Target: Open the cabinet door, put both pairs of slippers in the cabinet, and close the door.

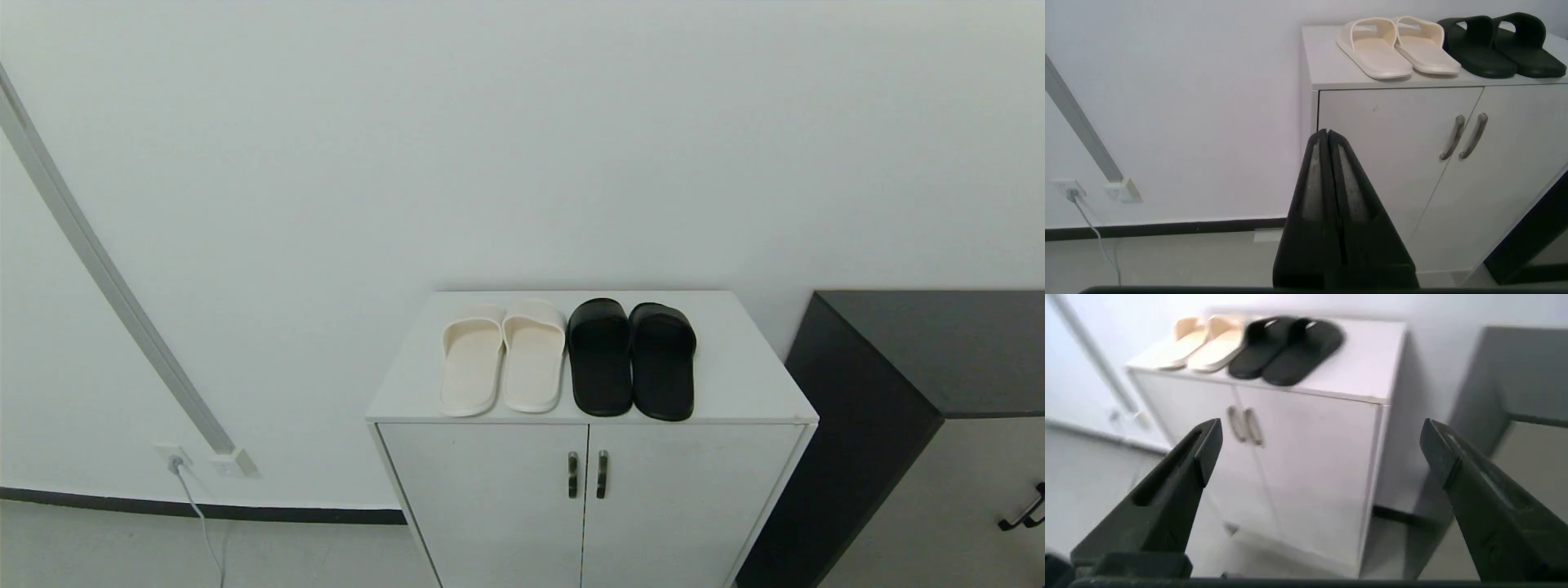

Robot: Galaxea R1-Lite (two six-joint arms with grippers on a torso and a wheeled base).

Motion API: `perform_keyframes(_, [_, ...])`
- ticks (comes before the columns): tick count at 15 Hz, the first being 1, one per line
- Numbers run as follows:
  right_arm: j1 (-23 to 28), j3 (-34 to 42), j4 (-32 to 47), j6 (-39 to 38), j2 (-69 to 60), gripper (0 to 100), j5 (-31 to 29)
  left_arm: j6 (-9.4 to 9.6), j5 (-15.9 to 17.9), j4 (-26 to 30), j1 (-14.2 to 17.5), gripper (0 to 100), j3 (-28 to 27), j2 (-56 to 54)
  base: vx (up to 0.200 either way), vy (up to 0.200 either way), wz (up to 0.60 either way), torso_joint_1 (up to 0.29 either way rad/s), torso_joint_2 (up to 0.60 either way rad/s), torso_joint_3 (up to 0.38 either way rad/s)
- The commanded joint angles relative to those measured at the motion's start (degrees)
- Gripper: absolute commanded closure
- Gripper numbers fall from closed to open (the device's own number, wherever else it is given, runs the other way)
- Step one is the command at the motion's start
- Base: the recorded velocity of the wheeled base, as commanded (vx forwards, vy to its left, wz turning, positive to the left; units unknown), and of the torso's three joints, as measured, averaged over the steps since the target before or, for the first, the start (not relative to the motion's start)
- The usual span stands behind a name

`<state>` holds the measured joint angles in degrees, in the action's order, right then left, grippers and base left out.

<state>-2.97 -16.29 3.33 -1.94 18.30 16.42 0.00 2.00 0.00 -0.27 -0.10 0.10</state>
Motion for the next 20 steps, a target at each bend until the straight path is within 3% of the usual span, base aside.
perform_keyframes(1, [-3.53,-3.75,-9.04,0.80,22.40,0,3.00,0.00,0.02,0.00,0.00,100,0.01,-0.01,0.000,0.000,0.00,0.000,0.00,0.000])
perform_keyframes(4, [-10.21,-10.52,-13.96,0.09,35.67,0,-0.16,0.00,0.02,0.00,0.00,100,0.01,-0.01,0.000,0.000,0.00,0.000,0.00,0.000])
perform_keyframes(8, [-29.28,-22.21,-14.05,-9.31,47.97,0,-18.44,0.00,0.02,0.00,0.00,100,0.01,-0.01,0.000,0.000,0.00,0.000,0.00,0.000])
perform_keyframes(10, [-34.20,-26.16,-14.05,-10.89,54.21,0,-22.57,0.00,0.02,0.00,0.00,100,0.01,-0.01,0.000,0.000,0.00,0.000,0.00,0.000])
perform_keyframes(13, [-38.60,-30.38,-15.46,-12.65,63.00,0,-27.49,-0.09,0.02,0.00,0.00,100,0.01,-0.01,0.000,0.000,0.00,0.000,0.00,0.000])
perform_keyframes(15, [-41.15,-31.00,-22.58,-12.56,69.68,0,-35.23,0.00,0.02,0.00,0.00,100,0.01,-0.01,0.000,0.000,0.00,0.000,0.00,0.000])
perform_keyframes(17, [-41.59,-32.67,-28.90,-12.39,76.89,0,-41.47,0.00,0.02,0.00,0.00,100,0.01,-0.01,0.000,0.000,0.00,0.000,0.00,0.000])
perform_keyframes(20, [-41.67,-37.41,-30.13,-12.48,83.83,0,-46.48,0.00,0.02,0.00,0.00,100,0.01,-0.01,0.000,0.000,0.00,0.000,0.00,0.000])
